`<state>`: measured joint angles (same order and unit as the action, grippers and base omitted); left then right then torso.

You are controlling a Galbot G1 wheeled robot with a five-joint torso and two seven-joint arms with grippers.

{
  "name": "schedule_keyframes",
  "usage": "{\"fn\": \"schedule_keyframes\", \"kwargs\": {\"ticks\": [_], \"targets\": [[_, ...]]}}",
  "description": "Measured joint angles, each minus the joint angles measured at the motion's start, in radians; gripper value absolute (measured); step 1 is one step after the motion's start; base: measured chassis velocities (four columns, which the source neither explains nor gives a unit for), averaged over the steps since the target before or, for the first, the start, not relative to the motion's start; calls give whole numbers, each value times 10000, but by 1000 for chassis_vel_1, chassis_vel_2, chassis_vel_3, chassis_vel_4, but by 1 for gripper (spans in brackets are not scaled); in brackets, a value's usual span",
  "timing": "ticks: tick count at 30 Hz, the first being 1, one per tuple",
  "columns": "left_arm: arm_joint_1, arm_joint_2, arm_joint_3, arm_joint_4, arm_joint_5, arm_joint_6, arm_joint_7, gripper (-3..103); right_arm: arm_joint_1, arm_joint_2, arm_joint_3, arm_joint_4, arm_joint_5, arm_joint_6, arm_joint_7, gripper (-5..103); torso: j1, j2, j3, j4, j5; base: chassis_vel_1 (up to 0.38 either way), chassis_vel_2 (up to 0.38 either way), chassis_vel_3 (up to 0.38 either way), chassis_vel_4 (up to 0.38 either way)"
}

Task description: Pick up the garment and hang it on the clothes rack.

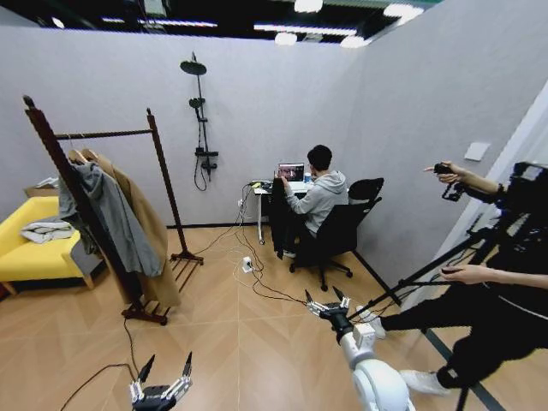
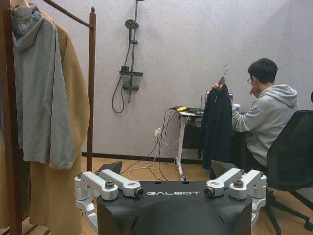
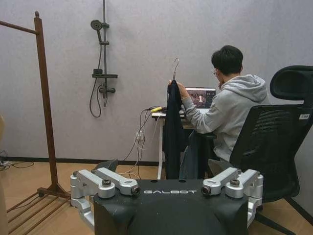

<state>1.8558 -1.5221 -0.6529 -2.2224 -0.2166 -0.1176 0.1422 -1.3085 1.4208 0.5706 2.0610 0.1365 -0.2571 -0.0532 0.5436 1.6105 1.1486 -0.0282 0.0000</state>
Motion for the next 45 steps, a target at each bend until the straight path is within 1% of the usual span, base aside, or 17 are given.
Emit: {"fn": "schedule_keyframes", "kwargs": {"ticks": [15, 18, 22, 32, 38, 45], "targets": [[0, -1, 0, 0, 0, -1, 0, 100, 0, 2, -28, -130, -25, 14, -41, 100, 0, 0, 0, -1, 0, 0, 0, 0, 0], [0, -1, 0, 0, 0, -1, 0, 100, 20, 3, -39, -133, -26, 13, -52, 100, 1, 0, 0, 3, 0, 0, 0, 0, 0], [0, -1, 0, 0, 0, 0, 0, 100, 16, 3, -40, -117, -27, 14, -59, 100, 0, 0, 0, -2, 0, 0, 0, 0, 0], [0, -1, 0, 0, 0, -1, 0, 100, 18, 25, -9, -105, -18, 38, -53, 100, 0, 0, 0, -1, 0, 0, 0, 0, 0], [0, -1, 0, 0, 0, 0, 0, 100, 7, 30, 14, -198, -4, 273, 8, 100, 0, 1, 0, -1, 0, 0, 0, 0, 0], [0, -1, 0, 0, 0, -1, 0, 100, -94, 23, 14, -183, 4, 341, 55, 100, -4, 3, -1, 2, 0, -41, 59, 46, -51]]}}
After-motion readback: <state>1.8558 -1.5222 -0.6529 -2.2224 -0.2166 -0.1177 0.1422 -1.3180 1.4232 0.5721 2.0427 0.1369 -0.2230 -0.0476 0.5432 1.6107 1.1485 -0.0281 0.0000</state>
